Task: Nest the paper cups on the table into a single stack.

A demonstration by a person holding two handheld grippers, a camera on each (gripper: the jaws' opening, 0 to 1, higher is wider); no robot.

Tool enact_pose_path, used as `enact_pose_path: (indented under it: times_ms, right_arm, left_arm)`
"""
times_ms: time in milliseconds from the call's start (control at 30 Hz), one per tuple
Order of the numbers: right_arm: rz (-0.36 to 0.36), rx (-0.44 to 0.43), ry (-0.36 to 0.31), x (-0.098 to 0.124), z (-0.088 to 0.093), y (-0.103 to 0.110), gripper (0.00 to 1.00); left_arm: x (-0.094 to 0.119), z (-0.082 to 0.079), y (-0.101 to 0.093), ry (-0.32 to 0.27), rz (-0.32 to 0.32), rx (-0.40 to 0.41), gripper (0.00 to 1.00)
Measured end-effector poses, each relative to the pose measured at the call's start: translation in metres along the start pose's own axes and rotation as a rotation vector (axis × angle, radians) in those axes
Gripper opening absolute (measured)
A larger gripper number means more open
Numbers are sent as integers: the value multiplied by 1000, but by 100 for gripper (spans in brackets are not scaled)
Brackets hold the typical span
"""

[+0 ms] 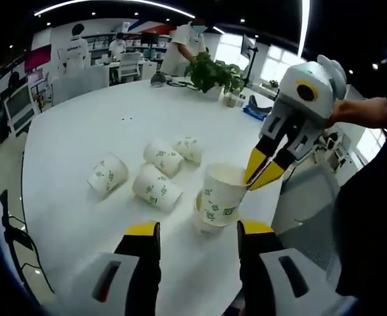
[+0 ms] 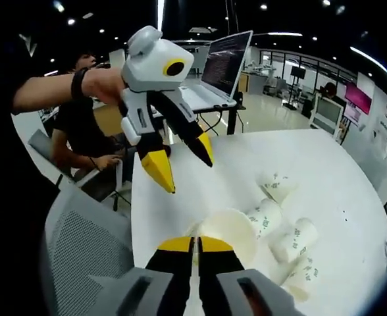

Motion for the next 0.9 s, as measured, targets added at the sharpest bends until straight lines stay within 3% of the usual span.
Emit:
enact_pose_path:
  times_ms: [467, 900]
  right_arm:
    - [-3, -24, 4, -6, 4, 5, 4]
    - [52, -159, -90, 6, 17, -3, 22]
  left_arm:
    - [1, 2, -2, 4, -2, 4, 45]
    - [-8, 2, 8, 25, -14, -24, 45]
Point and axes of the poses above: the point that each gripper's makers call its tool centre point, and the gripper's own axes: x roughly backward along the fingers, y roughly to its left, z roughly out of its underside, the point moved 10 cm from there along x, roughly backward along the fingers, and after that the axes turned 9 degrees about -z, right-handed, at the moved point
